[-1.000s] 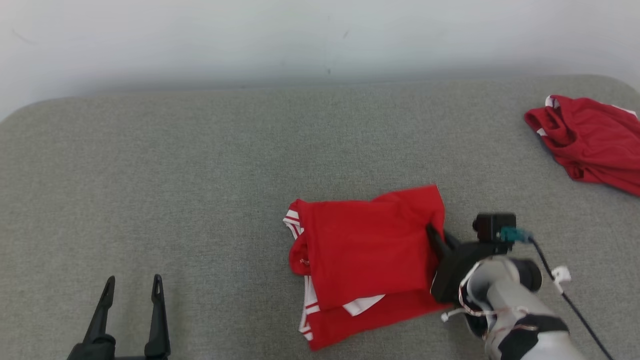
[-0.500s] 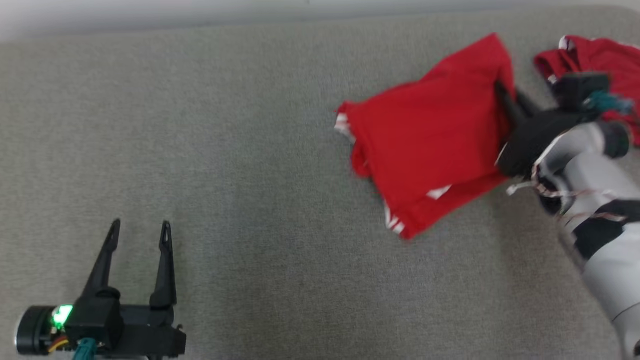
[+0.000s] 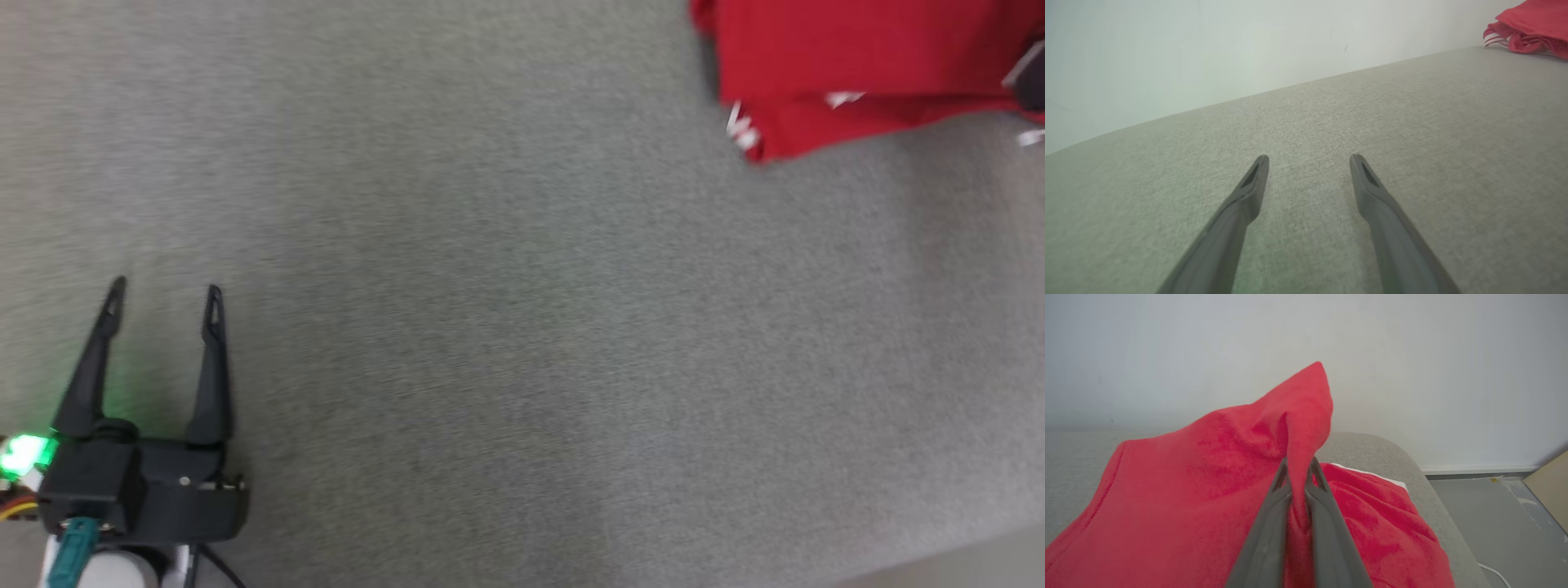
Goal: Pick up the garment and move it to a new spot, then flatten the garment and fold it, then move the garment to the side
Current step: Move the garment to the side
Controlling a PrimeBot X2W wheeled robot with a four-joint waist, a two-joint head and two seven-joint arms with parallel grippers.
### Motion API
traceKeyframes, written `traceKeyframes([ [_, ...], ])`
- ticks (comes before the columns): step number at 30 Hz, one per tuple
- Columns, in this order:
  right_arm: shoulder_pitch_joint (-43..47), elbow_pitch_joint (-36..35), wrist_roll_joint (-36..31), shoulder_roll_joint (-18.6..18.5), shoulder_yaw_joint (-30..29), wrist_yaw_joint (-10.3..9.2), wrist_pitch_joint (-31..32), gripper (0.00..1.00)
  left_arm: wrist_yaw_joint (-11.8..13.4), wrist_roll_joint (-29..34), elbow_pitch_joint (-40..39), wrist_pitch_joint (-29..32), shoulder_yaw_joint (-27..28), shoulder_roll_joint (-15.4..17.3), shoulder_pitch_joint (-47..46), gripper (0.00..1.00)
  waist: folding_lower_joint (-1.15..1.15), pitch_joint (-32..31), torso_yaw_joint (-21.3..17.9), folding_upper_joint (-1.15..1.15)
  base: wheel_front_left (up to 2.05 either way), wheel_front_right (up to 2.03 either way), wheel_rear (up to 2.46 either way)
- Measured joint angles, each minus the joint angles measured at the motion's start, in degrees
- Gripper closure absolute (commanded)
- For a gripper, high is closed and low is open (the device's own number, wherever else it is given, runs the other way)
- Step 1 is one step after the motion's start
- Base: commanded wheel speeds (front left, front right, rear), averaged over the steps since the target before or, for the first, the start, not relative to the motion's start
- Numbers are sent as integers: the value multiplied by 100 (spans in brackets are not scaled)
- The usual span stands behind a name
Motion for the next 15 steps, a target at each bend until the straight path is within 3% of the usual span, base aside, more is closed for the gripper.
traceKeyframes([
  [7, -439, 249, 87, -658, 229, 0, 21, 100, 40, 125, -665, 191, -12, 205, -44, 0, -2, 467, -445, -1, 0, 0, 0],
  [15, -972, 599, -197, -935, 645, 0, -298, 100, 58, 282, -1514, 474, -5, 376, -50, 0, -2, 944, -778, -2, 0, 0, 0],
])
